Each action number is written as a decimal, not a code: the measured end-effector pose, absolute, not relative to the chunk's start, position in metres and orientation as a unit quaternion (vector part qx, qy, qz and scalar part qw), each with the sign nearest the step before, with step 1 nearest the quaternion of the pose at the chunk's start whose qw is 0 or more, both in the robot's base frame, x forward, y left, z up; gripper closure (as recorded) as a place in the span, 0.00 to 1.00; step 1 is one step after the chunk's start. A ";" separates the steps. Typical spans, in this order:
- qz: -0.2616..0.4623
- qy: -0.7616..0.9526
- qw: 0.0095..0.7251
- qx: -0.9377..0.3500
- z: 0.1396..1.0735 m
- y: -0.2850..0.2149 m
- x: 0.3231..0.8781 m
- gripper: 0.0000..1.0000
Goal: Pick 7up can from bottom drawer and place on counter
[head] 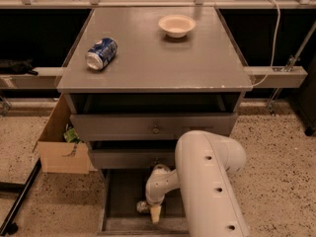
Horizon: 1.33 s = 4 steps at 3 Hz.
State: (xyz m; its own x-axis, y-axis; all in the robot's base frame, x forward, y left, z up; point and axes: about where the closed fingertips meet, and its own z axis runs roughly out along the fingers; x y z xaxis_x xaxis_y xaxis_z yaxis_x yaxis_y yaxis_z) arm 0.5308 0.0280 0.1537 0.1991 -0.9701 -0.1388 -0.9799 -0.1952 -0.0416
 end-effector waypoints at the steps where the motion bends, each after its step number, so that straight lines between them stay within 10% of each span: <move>1: 0.050 0.641 0.043 -0.764 0.121 0.026 0.537 0.00; 2: 0.050 0.641 0.043 -0.764 0.121 0.026 0.537 0.00; 4: 0.050 0.641 0.043 -0.764 0.121 0.026 0.537 0.41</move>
Offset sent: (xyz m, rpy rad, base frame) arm 0.0013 -0.0028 -0.0284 -0.0193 0.0371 -0.0122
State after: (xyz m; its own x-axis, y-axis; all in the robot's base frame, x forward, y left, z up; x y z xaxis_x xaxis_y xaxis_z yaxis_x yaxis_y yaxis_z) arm 0.5371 0.0262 0.1207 0.1721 -0.9763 -0.1309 -0.9848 -0.1735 -0.0009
